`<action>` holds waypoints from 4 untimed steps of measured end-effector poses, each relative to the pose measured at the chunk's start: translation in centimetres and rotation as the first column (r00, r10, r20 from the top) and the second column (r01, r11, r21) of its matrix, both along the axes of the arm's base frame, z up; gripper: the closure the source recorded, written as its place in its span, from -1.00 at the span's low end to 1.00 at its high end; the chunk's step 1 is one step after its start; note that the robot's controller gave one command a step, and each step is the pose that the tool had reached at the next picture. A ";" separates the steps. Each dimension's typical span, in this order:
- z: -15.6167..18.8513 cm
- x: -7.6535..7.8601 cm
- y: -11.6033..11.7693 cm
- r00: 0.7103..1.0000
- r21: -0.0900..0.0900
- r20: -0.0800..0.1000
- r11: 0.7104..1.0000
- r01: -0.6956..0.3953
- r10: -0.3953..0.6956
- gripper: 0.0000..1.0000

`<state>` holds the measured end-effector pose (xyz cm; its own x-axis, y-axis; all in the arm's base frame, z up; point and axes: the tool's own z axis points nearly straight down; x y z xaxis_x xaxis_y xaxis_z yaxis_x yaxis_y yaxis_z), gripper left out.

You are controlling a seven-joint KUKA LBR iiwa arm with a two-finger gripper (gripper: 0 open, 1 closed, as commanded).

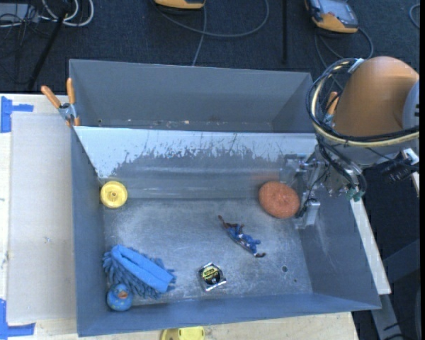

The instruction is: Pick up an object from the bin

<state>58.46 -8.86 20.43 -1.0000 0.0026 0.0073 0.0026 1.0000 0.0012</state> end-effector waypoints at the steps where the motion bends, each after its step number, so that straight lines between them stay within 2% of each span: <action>1: 0.5 0.1 0.0 1.000 -0.001 0.008 1.000 -0.002 0.002 -1.00; 3: -3.1 3.3 2.2 0.998 -0.001 0.010 0.998 0.059 -0.059 -1.00; 4: -3.0 2.1 1.8 0.997 0.000 0.007 0.997 0.072 -0.072 -1.00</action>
Offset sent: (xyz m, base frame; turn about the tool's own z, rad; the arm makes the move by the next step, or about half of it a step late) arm 0.0254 0.0104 -0.0209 0.0261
